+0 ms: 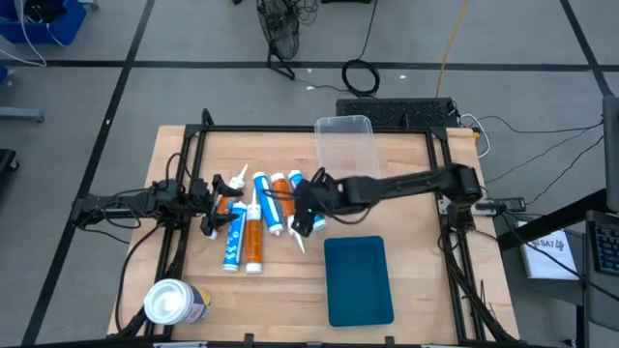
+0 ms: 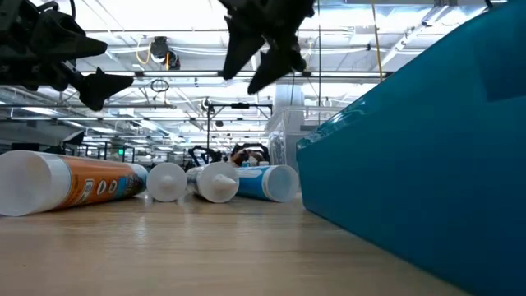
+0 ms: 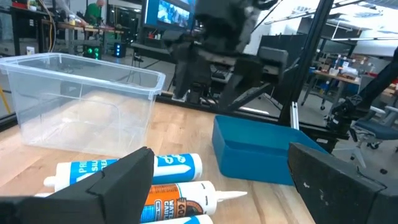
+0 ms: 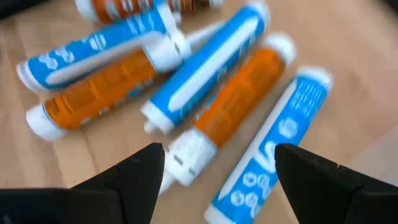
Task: Sort silicone sealant tubes
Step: Put the right blue sealant into the transparent container
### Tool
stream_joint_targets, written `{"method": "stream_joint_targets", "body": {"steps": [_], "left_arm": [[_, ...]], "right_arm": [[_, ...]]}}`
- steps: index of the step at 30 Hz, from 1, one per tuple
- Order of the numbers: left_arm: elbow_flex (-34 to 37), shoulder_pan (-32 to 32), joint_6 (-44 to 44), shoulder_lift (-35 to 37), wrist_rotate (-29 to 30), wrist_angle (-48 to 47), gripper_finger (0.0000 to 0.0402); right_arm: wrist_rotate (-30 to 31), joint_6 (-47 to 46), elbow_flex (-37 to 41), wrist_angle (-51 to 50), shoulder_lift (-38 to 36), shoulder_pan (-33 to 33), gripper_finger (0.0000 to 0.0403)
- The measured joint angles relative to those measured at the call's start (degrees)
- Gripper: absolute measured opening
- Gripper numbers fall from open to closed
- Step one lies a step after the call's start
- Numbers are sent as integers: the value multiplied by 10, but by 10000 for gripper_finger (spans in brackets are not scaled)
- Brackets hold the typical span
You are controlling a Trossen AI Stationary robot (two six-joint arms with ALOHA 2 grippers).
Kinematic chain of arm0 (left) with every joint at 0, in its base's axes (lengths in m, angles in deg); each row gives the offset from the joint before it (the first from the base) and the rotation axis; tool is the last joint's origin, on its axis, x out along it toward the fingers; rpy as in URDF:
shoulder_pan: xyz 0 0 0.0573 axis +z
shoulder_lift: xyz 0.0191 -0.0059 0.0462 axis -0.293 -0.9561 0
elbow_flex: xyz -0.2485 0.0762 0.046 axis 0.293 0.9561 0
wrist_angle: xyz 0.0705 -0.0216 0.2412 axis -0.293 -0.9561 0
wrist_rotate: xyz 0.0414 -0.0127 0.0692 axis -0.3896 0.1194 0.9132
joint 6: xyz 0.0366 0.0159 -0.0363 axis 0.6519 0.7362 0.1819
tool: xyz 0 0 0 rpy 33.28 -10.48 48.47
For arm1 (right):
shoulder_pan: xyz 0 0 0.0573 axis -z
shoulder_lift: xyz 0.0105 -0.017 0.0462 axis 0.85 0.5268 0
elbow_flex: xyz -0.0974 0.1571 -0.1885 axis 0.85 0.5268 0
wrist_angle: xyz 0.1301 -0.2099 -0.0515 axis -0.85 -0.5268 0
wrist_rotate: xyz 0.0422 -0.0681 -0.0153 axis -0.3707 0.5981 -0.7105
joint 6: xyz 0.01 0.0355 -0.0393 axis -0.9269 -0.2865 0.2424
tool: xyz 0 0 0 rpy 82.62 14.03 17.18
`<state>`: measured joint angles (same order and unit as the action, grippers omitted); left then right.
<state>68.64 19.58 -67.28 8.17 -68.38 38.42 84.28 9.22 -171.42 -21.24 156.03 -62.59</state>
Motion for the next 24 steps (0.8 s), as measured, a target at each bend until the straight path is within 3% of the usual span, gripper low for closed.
{"method": "stream_joint_targets", "body": {"steps": [10, 24], "left_arm": [[0, 0, 0, 0, 0, 0, 361], [0, 0, 0, 0, 0, 0, 361]], "right_arm": [[-23, -17, 14, -2, 67, 26, 283], [68, -70, 33, -39, 116, 16, 283]]}}
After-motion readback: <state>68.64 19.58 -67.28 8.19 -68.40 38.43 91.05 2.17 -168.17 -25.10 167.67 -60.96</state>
